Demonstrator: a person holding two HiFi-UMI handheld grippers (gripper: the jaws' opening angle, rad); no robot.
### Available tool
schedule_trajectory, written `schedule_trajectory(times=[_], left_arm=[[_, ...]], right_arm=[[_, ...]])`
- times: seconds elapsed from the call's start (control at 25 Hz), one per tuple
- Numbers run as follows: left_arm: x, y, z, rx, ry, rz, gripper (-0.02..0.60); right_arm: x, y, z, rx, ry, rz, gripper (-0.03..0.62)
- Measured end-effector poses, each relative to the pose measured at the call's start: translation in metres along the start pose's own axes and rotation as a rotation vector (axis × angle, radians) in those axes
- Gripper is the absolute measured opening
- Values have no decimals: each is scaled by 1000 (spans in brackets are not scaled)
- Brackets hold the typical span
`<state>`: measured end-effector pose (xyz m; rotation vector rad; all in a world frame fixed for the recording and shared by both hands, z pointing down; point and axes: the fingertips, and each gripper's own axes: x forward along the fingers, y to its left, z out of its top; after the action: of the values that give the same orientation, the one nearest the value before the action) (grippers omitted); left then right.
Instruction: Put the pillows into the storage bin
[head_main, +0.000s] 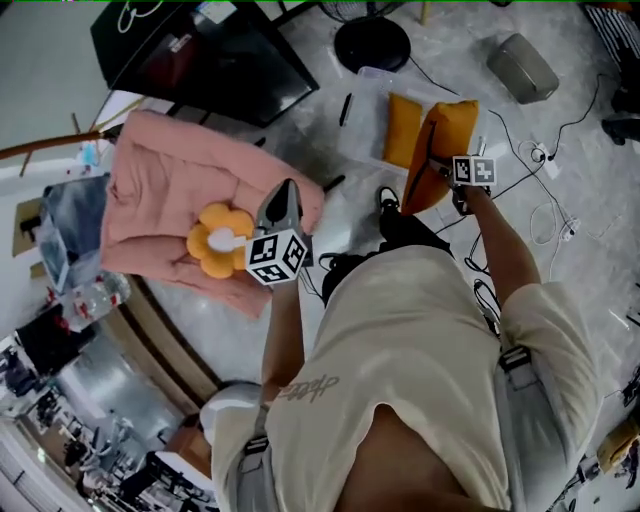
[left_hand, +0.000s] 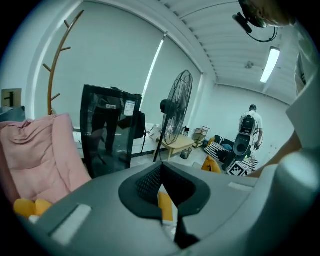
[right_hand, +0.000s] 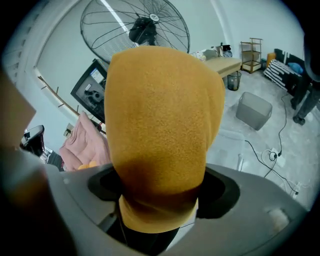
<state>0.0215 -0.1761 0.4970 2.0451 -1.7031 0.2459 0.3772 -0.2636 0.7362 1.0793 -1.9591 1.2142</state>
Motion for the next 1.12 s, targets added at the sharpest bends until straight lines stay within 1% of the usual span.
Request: schedule_trajectory(times=[0.12,0.24,0.36,0.52,0.72,0.84,0.92,1.0,1.12], left_arm=[[28,-23,9,15,21,-33,16],[50,-46,14,34,37,-59,17],[65,-55,17,53,63,-74,17],[77,-50,17,67,100,-63,16],[89,-52,23,68,116,-53,17],[95,-50,22,70,135,-47,17],[98,-47,22,68,144,-40,16],[102,-47,22,67,149,-39,15],[106,-49,21,69,159,-47,17]], right_arm=[[-2,-36,-5,49,18,-35,410],[-1,-69,-3,73,40,-62,413],[4,-91,5,87,54,-84,416],[13,-107,13,125,76,-107,425],[27,-123,24,140,101,-118,445],[35,-129,27,167,127,-132,471],[42,-134,27,178,153,-162,486],[46,-140,27,176,171,-203,488],[47,-143,35,178,144,-225,483]])
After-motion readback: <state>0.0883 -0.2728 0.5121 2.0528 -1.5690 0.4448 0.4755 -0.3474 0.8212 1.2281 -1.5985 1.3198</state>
